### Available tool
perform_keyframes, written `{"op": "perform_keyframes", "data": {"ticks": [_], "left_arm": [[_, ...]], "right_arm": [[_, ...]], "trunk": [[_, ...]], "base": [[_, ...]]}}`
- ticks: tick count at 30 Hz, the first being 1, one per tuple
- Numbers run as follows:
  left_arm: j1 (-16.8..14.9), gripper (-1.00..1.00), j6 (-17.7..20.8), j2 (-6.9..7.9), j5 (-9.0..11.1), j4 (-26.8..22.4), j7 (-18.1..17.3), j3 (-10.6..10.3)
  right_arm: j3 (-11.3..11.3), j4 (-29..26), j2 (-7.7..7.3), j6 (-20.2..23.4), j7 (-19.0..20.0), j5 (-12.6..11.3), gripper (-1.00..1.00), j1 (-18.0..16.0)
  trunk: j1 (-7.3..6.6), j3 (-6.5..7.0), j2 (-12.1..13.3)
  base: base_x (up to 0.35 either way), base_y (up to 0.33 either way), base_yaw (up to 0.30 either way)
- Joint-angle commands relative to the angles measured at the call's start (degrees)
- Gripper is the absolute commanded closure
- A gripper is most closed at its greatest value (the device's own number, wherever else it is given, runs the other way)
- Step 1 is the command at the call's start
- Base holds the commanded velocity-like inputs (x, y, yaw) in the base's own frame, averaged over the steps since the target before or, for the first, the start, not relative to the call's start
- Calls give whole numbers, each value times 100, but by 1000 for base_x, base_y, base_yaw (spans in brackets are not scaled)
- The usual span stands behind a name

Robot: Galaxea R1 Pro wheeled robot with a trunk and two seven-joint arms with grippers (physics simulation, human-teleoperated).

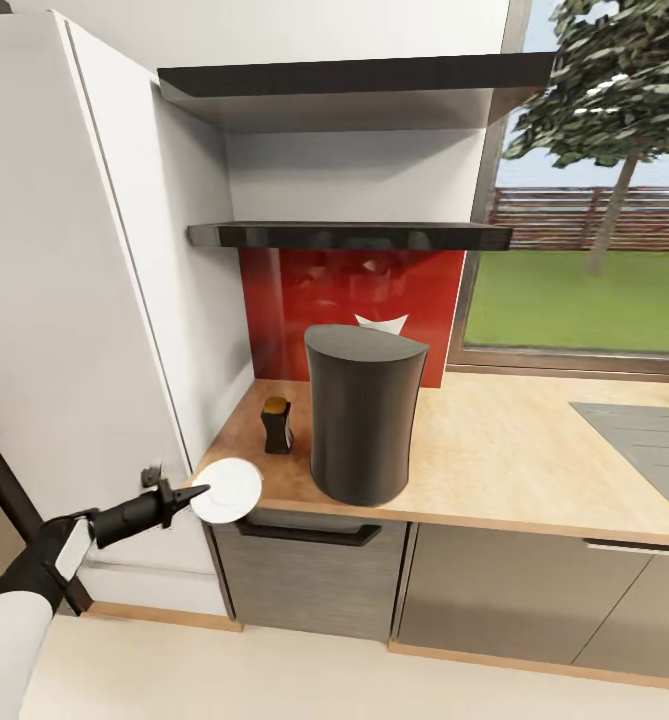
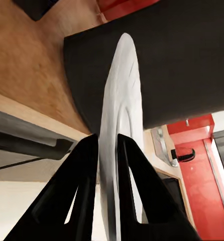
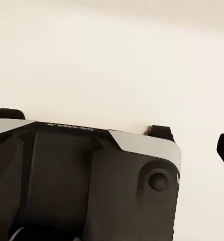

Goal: Set up a coffee station on the kitchen countertop: keep the coffee maker on the countertop, move the bottle of coffee from the kitchen shelf to the counter next to the coffee maker, place a paper coffee filter on top of the coffee maker, put the saucer next to the coffee maker with the coffee cup on the saucer, and place the electric kettle next to the coffee maker.

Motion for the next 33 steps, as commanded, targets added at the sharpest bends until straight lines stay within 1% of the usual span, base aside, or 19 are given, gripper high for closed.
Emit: {"op": "perform_keyframes", "data": {"ticks": [1, 2, 3, 4, 6, 7, 8, 11, 16, 18, 21, 23, 26, 33], "left_arm": [[-9, 100, 18, -59, 69, 0, 251, 105], [-10, 100, 17, -110, 128, 0, 422, 149], [-7, 100, 13, -229, 248, -1, 780, 198], [-2, 100, 10, -316, 322, -1, 1051, 214], [9, 100, 4, -428, 385, -1, 1402, 226], [13, 100, 2, -458, 396, -1, 1487, 228], [18, 100, 0, -486, 405, -1, 1561, 230], [27, 100, -1, -518, 413, -1, 1622, 231], [37, 100, -2, -524, 407, -1, 1666, 231], [36, 100, -2, -547, 413, -1, 1836, 231], [-2, 100, 3, -635, 430, -5, 2218, 227], [-54, 100, 6, -703, 501, -34, 2383, 224], [-68, 100, 7, -763, 564, -146, 2560, 230], [-22, 100, 7, -818, 586, -170, 2647, 231]], "right_arm": [[48, -5, -1, 25, 7, -57, -100, -5], [48, -5, -1, 25, 8, -57, -100, -4], [48, -5, -1, 25, 9, -57, -100, -6], [48, -5, -1, 25, 9, -57, -100, -4], [48, -5, -1, 25, 9, -57, -100, -5], [48, -5, -1, 25, 9, -57, -100, -4], [48, -5, -1, 25, 10, -57, -100, -4], [48, -5, -1, 25, 10, -57, -100, -8], [48, -5, -1, 25, 8, -57, -100, -3], [51, -5, -1, 25, 8, -57, -100, -3], [55, -5, 5, 29, 9, -57, -100, -3], [57, -5, 10, 32, 9, -54, -100, -3], [57, -5, 15, 28, 10, -57, -100, -5], [57, -5, 82, 27, 10, -56, -100, -3]], "trunk": [[3, -13, -13], [3, -13, -13], [3, -13, -13], [3, -13, -13], [3, -13, -13], [3, -13, -13], [3, -13, -13], [3, -13, -13], [3, -13, -13], [3, -13, -13], [3, -13, -13], [3, -13, -13], [3, -13, -13], [3, -13, -13]], "base": [[0, 0, 0], [0, 0, 0], [0, 0, 0], [44, 0, 0], [157, 0, 0], [243, 0, 0], [278, 0, 0], [285, 0, 0], [96, 0, 0], [8, 0, 0], [2, 0, 0], [0, 0, 0], [64, -2, 0], [239, -51, 0]]}}
